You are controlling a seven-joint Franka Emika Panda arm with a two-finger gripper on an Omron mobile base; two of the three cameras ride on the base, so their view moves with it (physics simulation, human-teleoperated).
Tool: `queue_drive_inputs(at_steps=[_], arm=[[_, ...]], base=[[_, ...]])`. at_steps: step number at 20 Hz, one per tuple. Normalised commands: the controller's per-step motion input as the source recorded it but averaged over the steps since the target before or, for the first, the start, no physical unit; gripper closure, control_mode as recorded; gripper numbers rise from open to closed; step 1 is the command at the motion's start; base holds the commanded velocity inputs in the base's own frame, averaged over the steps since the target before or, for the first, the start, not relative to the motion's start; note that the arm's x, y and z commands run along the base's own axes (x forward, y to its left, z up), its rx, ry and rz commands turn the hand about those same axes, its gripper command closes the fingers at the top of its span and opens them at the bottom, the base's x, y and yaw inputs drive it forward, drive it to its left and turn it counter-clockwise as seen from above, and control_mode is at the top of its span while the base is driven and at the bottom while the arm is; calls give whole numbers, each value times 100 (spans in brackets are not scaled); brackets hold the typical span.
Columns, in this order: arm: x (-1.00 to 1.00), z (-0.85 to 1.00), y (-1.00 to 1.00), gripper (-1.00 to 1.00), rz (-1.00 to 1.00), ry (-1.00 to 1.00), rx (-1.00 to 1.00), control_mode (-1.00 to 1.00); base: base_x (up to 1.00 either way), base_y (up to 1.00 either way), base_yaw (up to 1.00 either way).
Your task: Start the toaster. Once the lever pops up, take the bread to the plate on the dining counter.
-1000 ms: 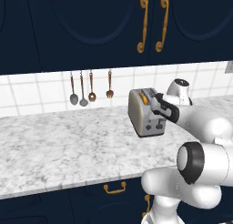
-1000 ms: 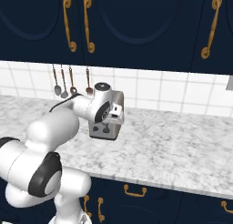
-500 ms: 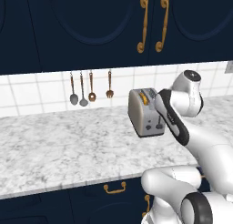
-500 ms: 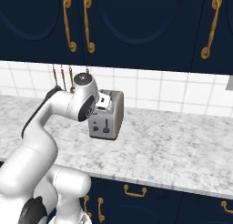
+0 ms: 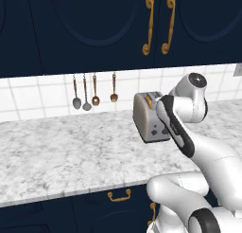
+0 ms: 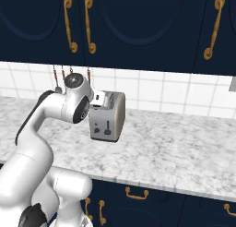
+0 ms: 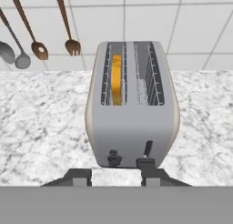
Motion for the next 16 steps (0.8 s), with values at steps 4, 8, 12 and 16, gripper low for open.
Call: queue_drive_inputs(at_steps=[4, 8, 12, 16], arm=[[13, 12, 3, -100, 0, -3, -1, -100], [54, 0, 0, -100, 0, 0, -1, -100], [62, 0, 18, -100, 0, 0, -6, -100], [49, -5, 1, -100, 0, 0, -1, -100]], base=[[0, 0, 0], [0, 0, 0], [0, 0, 0], [0, 0, 0]])
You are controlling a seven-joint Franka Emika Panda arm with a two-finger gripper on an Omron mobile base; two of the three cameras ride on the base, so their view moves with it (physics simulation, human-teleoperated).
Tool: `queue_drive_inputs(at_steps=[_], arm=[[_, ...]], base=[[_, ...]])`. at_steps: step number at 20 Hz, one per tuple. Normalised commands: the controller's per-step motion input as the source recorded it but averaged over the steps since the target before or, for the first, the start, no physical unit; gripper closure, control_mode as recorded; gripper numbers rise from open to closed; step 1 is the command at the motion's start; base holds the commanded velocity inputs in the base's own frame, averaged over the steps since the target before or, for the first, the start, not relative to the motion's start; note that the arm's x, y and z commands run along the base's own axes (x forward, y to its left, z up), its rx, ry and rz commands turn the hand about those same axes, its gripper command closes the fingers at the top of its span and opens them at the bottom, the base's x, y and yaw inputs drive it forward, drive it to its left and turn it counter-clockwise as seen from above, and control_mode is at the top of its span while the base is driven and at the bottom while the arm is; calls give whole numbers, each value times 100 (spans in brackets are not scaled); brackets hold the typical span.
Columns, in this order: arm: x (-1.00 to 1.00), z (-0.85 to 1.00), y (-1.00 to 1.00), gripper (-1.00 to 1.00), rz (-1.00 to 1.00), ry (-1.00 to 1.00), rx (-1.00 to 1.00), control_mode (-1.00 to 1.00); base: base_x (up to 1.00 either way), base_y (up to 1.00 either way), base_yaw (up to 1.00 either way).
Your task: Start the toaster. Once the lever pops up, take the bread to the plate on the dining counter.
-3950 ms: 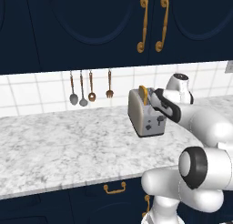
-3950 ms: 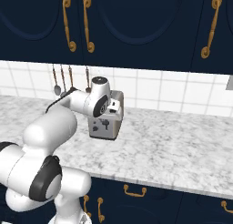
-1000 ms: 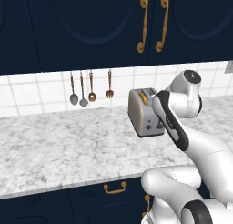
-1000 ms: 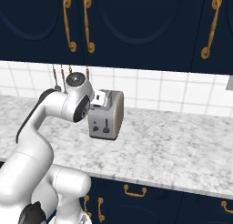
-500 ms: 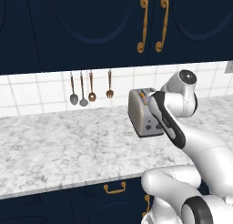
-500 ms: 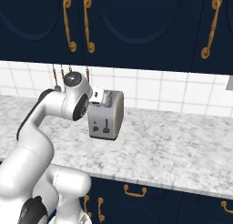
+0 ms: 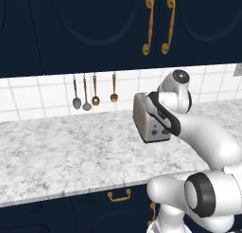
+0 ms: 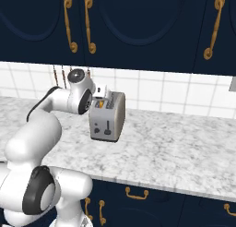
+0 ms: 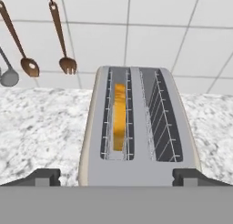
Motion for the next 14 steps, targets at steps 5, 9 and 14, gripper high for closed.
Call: queue_drive_inputs(at_steps=[5, 9, 14], arm=[[14, -17, 0, -100, 0, 0, -2, -100], [5, -16, 0, -100, 0, 0, -1, -100], [5, -13, 0, -100, 0, -1, 0, -100]], base=[[0, 0, 0], [0, 0, 0], [0, 0, 0]])
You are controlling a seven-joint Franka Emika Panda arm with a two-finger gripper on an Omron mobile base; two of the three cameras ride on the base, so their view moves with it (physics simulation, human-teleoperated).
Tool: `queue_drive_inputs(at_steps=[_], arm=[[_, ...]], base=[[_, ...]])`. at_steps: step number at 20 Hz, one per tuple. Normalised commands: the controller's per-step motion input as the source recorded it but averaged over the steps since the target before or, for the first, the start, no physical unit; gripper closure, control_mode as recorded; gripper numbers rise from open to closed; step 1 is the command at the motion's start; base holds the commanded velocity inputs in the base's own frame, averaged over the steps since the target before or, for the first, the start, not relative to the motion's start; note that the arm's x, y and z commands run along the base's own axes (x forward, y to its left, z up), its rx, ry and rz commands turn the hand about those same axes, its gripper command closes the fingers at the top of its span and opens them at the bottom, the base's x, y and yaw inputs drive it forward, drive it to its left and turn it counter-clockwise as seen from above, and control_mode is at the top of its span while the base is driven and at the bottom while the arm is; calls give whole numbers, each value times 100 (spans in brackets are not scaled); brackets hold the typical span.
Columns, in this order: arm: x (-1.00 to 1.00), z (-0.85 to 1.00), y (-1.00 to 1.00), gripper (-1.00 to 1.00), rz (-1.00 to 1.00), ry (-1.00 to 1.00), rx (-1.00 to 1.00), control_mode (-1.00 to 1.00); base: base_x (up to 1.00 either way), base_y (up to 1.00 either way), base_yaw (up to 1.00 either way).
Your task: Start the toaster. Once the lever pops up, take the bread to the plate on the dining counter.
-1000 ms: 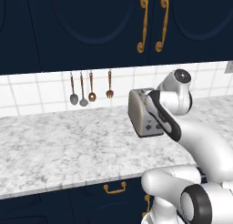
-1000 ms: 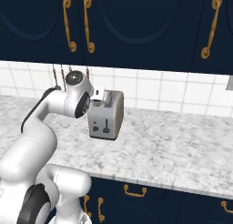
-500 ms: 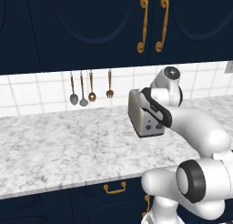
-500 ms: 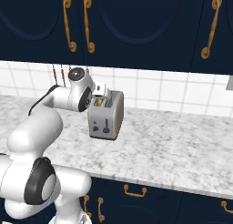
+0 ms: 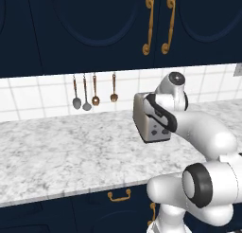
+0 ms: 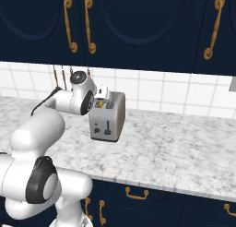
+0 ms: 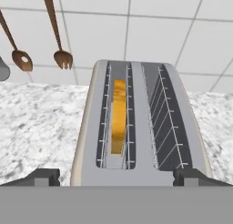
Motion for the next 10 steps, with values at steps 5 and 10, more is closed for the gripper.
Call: queue_drive_inputs(at_steps=[5, 10], arm=[[12, -3, 0, -100, 0, 0, 0, -100], [27, 0, 0, -100, 0, 0, 0, -100]], base=[[0, 0, 0], [0, 0, 0]])
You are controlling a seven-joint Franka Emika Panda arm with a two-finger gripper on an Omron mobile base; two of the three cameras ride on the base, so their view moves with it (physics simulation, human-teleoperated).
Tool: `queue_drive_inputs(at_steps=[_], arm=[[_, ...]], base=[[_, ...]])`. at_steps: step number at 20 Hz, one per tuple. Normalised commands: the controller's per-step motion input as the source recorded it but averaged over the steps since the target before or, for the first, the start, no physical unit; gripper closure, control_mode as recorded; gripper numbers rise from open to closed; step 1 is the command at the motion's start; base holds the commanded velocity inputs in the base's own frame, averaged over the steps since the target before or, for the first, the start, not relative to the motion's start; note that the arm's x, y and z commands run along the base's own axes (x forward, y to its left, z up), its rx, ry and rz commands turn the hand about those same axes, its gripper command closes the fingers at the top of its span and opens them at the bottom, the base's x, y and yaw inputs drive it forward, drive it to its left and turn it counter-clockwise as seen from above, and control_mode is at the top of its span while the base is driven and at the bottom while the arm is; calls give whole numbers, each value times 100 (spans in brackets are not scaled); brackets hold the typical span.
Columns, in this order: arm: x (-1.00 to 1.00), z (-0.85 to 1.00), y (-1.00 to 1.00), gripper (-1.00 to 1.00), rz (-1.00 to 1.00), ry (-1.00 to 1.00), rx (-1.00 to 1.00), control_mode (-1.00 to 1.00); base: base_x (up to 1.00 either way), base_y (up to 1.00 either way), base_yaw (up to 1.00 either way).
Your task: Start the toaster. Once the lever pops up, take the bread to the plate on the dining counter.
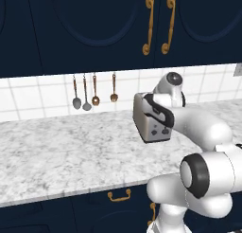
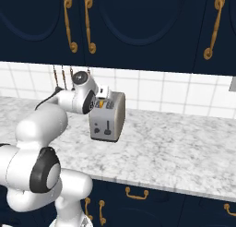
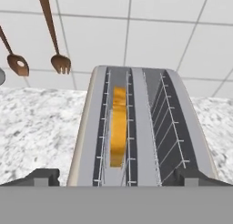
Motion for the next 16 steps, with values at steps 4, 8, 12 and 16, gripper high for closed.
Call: queue_drive_inputs(at_steps=[4, 8, 12, 16], arm=[[27, 0, 0, -100, 0, 0, 0, -100], [19, -5, 0, -100, 0, 0, 0, -100], [5, -10, 0, -100, 0, 0, 0, -100], [0, -8, 0, -100, 0, 0, 0, -100]], base=[[0, 0, 0], [0, 0, 0], [0, 0, 0], [0, 0, 0]])
